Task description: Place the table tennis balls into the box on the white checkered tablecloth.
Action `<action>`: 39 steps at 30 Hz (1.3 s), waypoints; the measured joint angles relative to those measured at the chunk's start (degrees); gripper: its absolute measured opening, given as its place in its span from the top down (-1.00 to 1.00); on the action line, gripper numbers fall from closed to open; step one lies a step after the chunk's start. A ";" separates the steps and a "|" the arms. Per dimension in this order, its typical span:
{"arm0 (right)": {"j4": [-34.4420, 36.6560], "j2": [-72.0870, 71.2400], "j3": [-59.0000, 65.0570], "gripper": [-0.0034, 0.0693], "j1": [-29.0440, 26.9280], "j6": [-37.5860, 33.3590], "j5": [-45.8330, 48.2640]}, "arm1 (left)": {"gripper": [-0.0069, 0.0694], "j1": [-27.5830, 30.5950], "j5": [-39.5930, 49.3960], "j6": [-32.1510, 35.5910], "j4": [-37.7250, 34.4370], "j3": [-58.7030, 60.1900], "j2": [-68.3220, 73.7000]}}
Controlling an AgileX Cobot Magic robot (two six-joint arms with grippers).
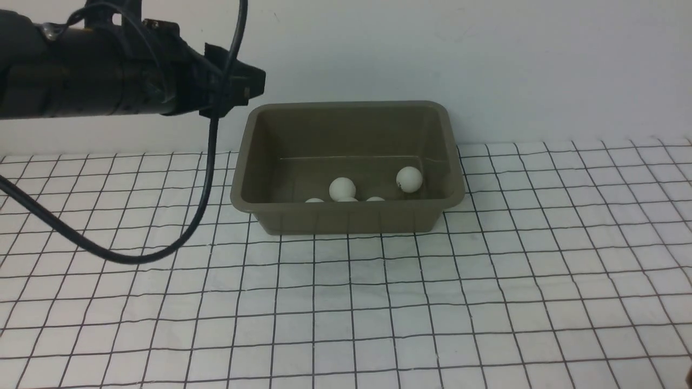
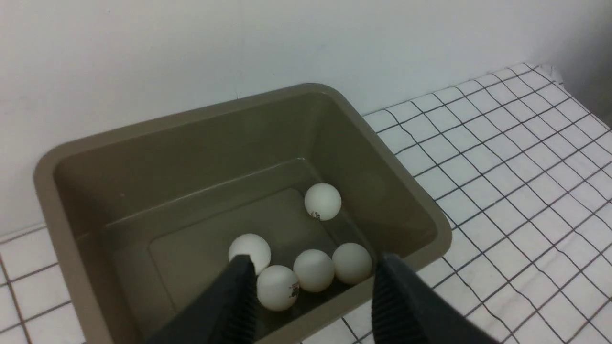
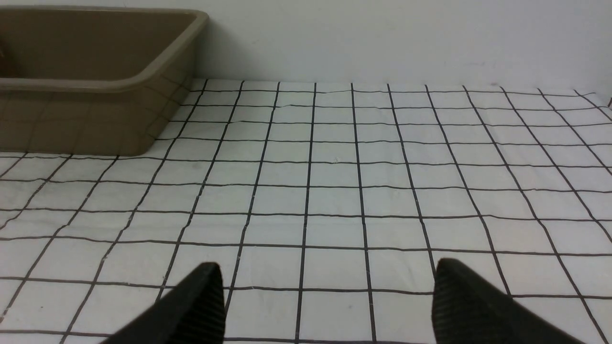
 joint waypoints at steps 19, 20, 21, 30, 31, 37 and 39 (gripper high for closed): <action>0.00 0.00 0.00 -0.54 0.05 0.00 -0.05 | 0.01 21.12 10.40 4.12 0.93 21.39 -43.86; 0.00 0.00 0.00 -0.54 0.05 0.00 -0.05 | 0.01 21.18 11.58 4.12 0.01 24.30 -47.49; 0.00 0.00 0.00 -0.54 0.05 0.00 -0.05 | 0.01 21.18 12.04 4.06 -0.71 26.74 -50.52; 0.00 0.00 0.00 -0.54 0.05 0.00 -0.05 | 0.01 20.27 12.32 4.84 -1.38 40.14 -68.93; 0.00 0.00 0.00 -0.54 0.05 0.00 -0.05 | 0.01 20.27 12.05 5.02 -1.00 40.84 -70.33; 0.00 0.00 0.00 -0.54 0.05 0.00 -0.05 | 0.01 20.27 10.71 4.48 1.97 42.52 -73.40; 0.00 0.00 0.00 -0.54 0.05 0.00 -0.05 | 0.01 20.27 10.46 2.16 5.36 42.97 -74.08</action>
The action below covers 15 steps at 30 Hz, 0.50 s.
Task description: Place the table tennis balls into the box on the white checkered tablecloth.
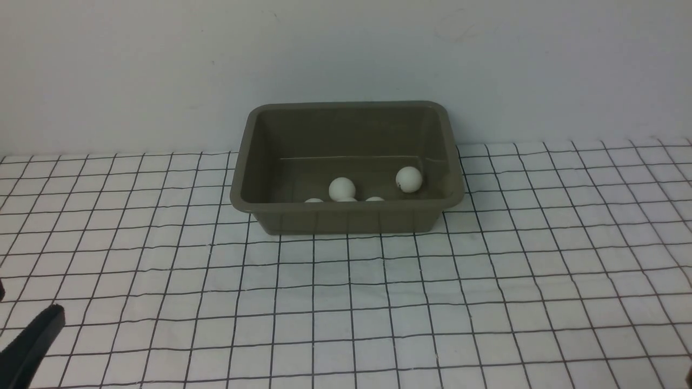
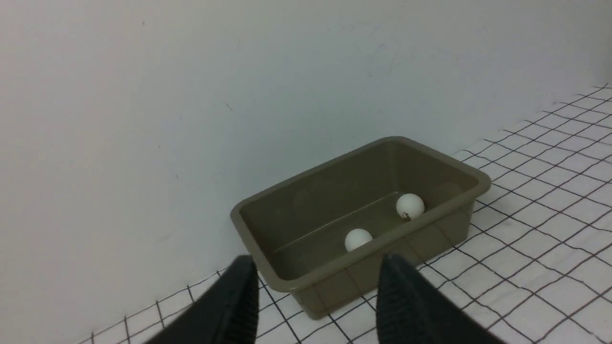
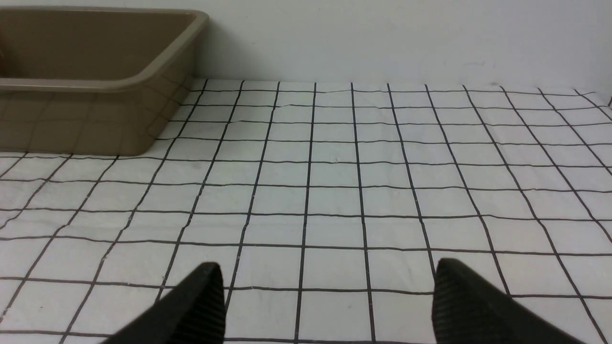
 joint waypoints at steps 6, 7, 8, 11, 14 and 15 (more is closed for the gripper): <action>0.15 0.00 0.00 -0.54 0.00 0.00 0.00 | 0.01 0.74 -2.99 -25.17 19.74 4.35 -7.03; 0.14 0.00 0.00 -0.54 0.00 0.00 0.00 | 0.01 0.74 -4.03 -31.15 24.96 5.87 -7.32; 0.14 0.00 0.00 -0.54 0.00 0.00 0.00 | 0.01 0.74 -4.03 -32.22 25.55 6.13 -7.32; 0.14 0.00 0.00 -0.54 0.00 0.00 0.00 | 0.01 -2.26 -4.02 -41.36 39.35 6.95 -7.32; 0.14 0.00 0.00 -0.54 0.00 0.00 0.00 | 0.01 -4.69 -5.59 -49.92 46.23 8.07 -7.32; 0.14 0.00 0.00 -0.54 0.00 0.00 0.00 | 0.01 -5.36 -6.17 -53.48 49.31 8.68 -7.32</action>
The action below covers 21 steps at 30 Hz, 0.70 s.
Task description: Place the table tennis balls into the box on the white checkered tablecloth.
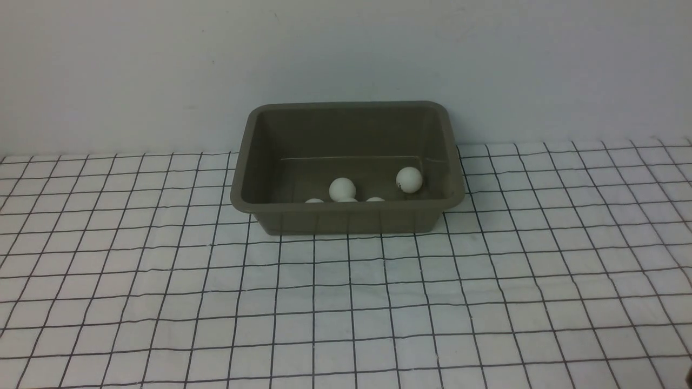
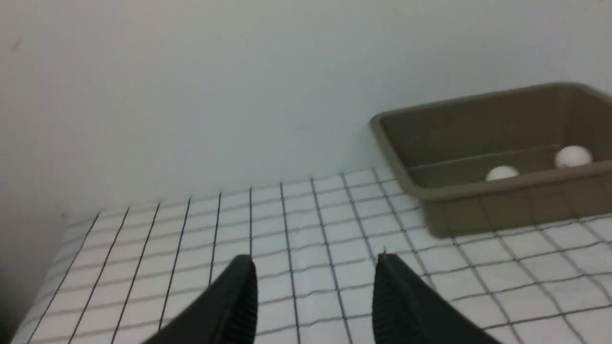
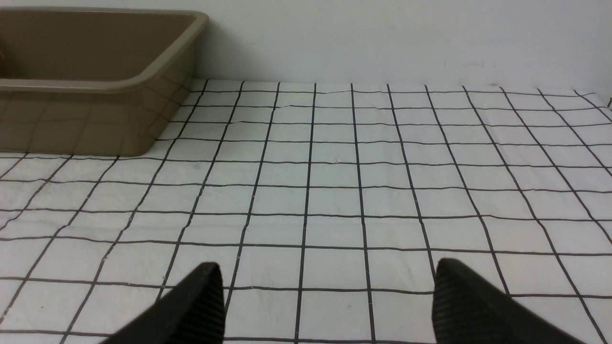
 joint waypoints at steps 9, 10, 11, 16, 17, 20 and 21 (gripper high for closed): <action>0.00 0.00 0.00 -0.54 0.00 0.00 0.00 | 0.01 -2.27 -2.85 -17.24 12.37 9.81 0.00; 0.00 0.00 0.00 -0.54 0.00 0.00 0.00 | 0.01 -2.27 -2.85 -16.50 11.81 10.10 0.00; 0.00 0.00 0.00 -0.54 0.00 0.00 0.00 | 0.01 -2.27 -2.85 -15.54 11.16 10.51 0.00; 0.00 0.00 0.00 -0.54 0.00 0.00 0.00 | 0.01 -2.32 -4.54 -7.76 4.99 14.92 0.00; 0.00 0.00 0.00 -0.54 0.00 0.00 0.00 | 0.01 -2.39 -5.26 -7.10 4.01 16.35 0.00; 0.00 0.00 0.00 -0.54 0.00 0.00 -0.06 | 0.01 -2.38 -7.59 -6.77 3.19 16.98 0.00; 0.00 0.00 0.00 -0.54 0.00 0.00 -0.06 | 0.01 -2.38 -8.42 -6.71 3.03 17.10 0.00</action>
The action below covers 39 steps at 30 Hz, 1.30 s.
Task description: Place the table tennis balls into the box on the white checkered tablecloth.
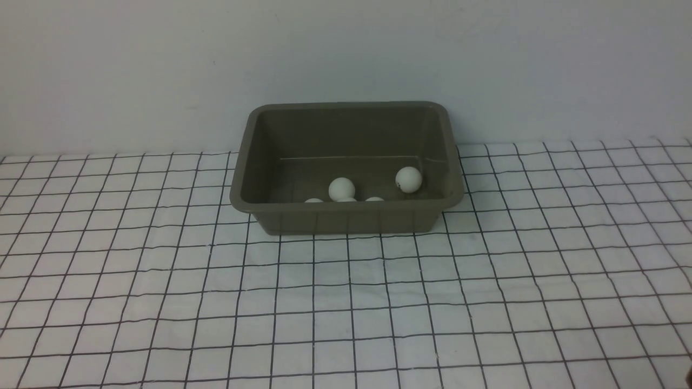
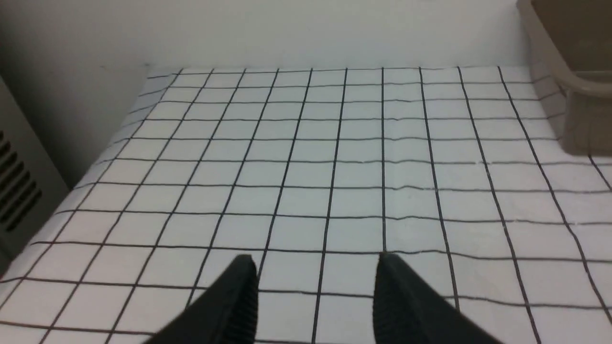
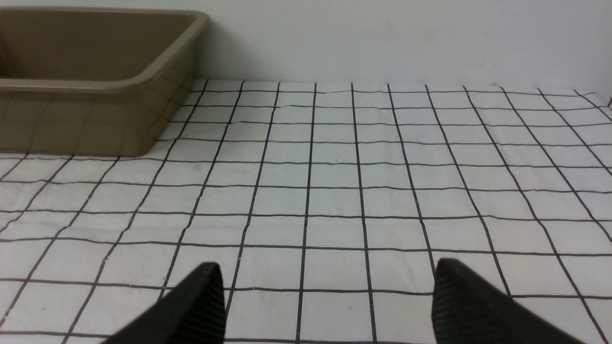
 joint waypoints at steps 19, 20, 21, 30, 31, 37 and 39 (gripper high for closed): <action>0.00 0.00 0.05 -0.54 0.00 0.98 0.00 | 0.01 0.00 -0.82 1.46 -1.17 0.18 0.00; 0.00 0.00 0.05 -0.54 0.00 0.98 0.00 | 0.01 0.00 -0.82 1.46 -1.17 0.18 0.00; 0.00 0.00 0.05 -0.54 0.00 1.03 0.00 | 0.01 0.00 -0.82 1.46 -1.17 0.18 0.00; 0.00 0.00 0.05 -0.54 0.00 1.03 0.00 | 0.01 0.00 -0.82 1.46 -1.17 0.18 0.00; 0.00 0.00 0.05 -0.54 0.00 1.03 0.00 | 0.01 0.00 -0.82 1.46 -1.17 0.18 0.00; 0.00 0.00 0.05 -0.54 0.00 1.03 0.00 | 0.01 0.00 -0.82 1.46 -1.17 0.18 0.00; 0.00 0.00 0.05 -0.54 0.00 1.03 0.00 | 0.01 0.00 -0.82 1.46 -1.17 0.18 0.00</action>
